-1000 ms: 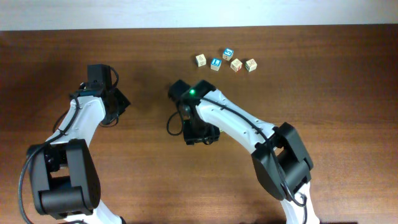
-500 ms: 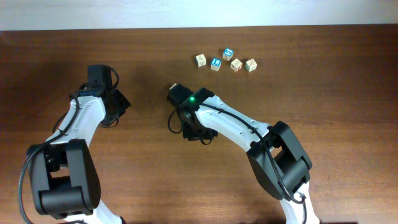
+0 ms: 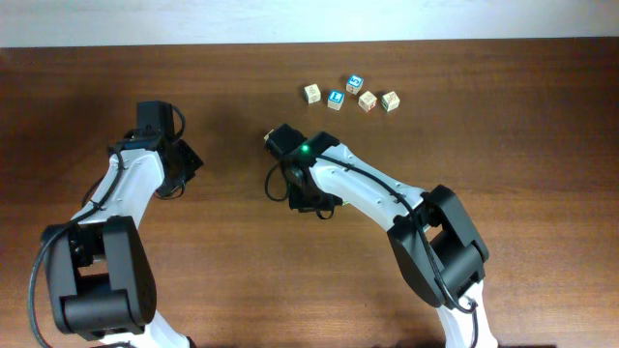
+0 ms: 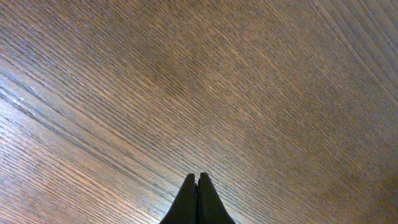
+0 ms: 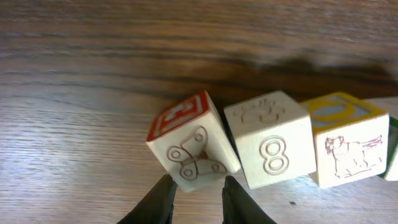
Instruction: Rotate 4 blocks
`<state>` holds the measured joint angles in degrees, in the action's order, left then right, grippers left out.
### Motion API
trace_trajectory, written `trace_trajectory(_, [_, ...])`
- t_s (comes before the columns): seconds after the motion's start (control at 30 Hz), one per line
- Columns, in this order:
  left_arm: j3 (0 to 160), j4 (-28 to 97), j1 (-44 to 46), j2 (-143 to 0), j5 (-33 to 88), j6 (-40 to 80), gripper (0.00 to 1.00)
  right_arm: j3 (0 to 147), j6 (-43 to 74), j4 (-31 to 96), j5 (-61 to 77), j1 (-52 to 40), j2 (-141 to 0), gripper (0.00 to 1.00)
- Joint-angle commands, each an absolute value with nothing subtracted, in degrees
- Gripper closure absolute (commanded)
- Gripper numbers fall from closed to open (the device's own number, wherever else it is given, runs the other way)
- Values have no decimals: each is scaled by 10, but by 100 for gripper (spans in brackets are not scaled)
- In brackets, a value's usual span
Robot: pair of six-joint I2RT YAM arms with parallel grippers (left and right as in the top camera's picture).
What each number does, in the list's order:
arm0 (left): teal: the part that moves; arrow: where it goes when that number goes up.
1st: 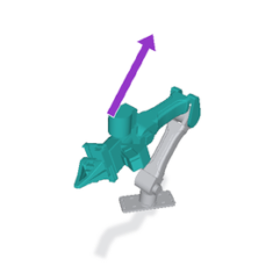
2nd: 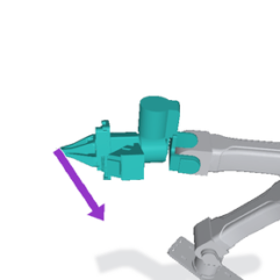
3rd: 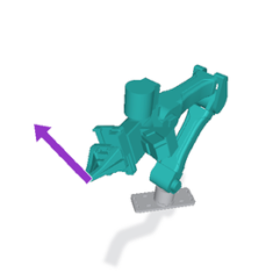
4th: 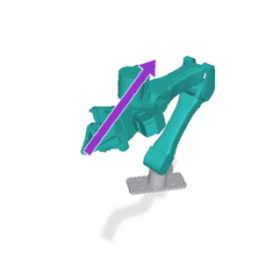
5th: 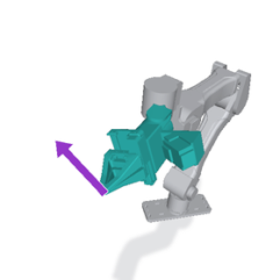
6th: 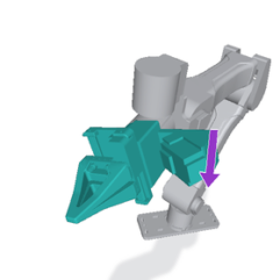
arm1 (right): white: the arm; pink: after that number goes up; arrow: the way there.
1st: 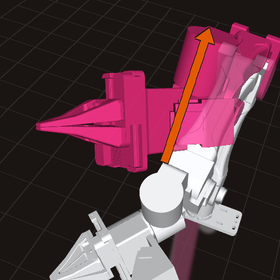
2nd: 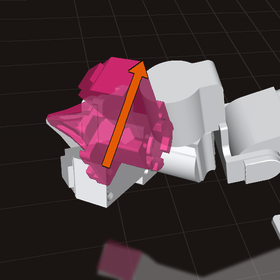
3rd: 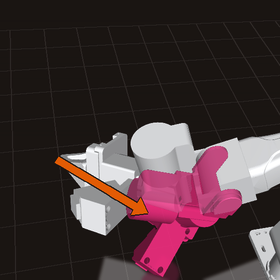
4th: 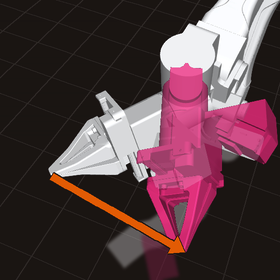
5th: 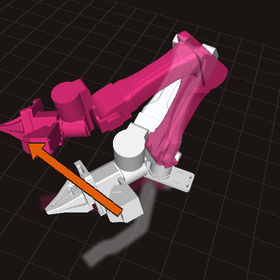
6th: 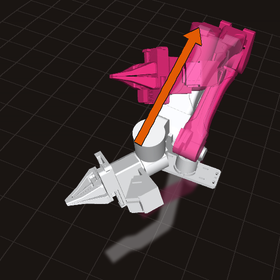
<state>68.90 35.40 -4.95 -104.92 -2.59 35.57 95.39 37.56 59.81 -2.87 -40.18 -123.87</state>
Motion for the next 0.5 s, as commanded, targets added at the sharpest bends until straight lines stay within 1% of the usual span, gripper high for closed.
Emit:
trace_trajectory(0.0, [696, 357, -50, -1054, -28, 346, 100, 958, 385, 617, -16, -400, -1241, 73])
trace_trajectory(0.1, [696, 357, -50, -1054, -28, 346, 100, 975, 386, 635, -6, -400, -1241, 72])
trace_trajectory(0.17, [696, 358, -50, -1054, -28, 346, 100, 1008, 378, 660, -7, -399, -1241, 64])
trace_trajectory(0.2, [696, 360, -50, -1054, -25, 342, 100, 1025, 374, 672, -8, -397, -1241, 58])
trace_trajectory(0.23, [696, 361, -50, -1054, 4, 309, 100, 1052, 364, 695, -11, -389, -1240, 54])
trace_trajectory(0.27, [696, 364, -48, -1054, 35, 285, 100, 1074, 364, 721, -19, -379, -1240, 52])
trace_trajectory(0.33, [696, 387, -30, -1054, 99, 270, 100, 1089, 350, 763, -22, -339, -1240, 52])
trace_trajectory(0.4, [696, 417, 6, -1054, 127, 270, 100, 1074, 310, 782, -20, -289, -1241, 53])
trace_trajectory(0.43, [696, 432, 37, -1054, 127, 270, 100, 1062, 268, 782, -1, -261, -1241, 60])
trace_trajectory(0.47, [696, 437, 54, -1054, 128, 271, 100, 1056, 252, 782, 7, -249, -1241, 61])
